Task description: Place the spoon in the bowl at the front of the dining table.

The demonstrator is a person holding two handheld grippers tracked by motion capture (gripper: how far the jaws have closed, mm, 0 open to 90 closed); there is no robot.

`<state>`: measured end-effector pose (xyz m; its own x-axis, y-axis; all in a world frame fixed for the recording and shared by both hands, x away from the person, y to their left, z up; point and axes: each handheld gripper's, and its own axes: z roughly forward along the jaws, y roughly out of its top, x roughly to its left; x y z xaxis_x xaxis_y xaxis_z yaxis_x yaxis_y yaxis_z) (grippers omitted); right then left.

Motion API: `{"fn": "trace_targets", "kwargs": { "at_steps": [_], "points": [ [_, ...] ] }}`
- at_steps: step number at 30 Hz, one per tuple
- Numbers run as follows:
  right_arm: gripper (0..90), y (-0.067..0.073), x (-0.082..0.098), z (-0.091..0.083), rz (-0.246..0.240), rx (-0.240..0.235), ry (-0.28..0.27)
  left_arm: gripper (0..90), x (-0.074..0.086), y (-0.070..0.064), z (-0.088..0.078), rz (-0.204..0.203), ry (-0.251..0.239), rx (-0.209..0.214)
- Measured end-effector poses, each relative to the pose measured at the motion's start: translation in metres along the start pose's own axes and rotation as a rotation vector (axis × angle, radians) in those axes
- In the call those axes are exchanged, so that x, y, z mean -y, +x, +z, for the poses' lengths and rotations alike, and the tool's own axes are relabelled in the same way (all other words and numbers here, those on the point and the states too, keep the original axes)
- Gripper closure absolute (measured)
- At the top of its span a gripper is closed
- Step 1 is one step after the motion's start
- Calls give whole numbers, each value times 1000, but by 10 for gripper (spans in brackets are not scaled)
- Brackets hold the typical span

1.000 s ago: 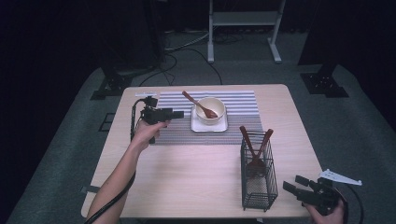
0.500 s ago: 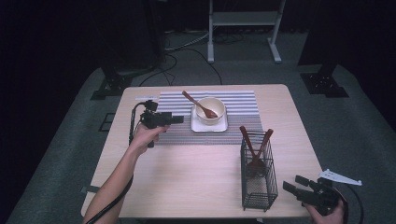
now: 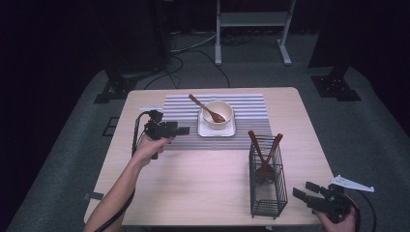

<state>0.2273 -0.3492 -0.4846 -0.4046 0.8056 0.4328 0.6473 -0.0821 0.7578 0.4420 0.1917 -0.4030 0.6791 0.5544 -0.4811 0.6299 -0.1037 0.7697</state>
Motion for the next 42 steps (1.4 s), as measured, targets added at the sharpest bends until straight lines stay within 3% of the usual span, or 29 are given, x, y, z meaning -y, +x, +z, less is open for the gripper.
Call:
{"fn": "trace_targets", "kwargs": {
  "at_steps": [20, 35, 42],
  "points": [
    [189, 0, 0, 0, 4, 2, 1, 13, 14, -16, -6, 30, 12, 23],
    [189, 0, 0, 0, 0, 5, -1, 13, 32, -19, -17, 32, 1, 20],
    [189, 0, 0, 0, 0, 4, -1, 13, 41, -21, -20, 39, 22, 11]
  ]
}}
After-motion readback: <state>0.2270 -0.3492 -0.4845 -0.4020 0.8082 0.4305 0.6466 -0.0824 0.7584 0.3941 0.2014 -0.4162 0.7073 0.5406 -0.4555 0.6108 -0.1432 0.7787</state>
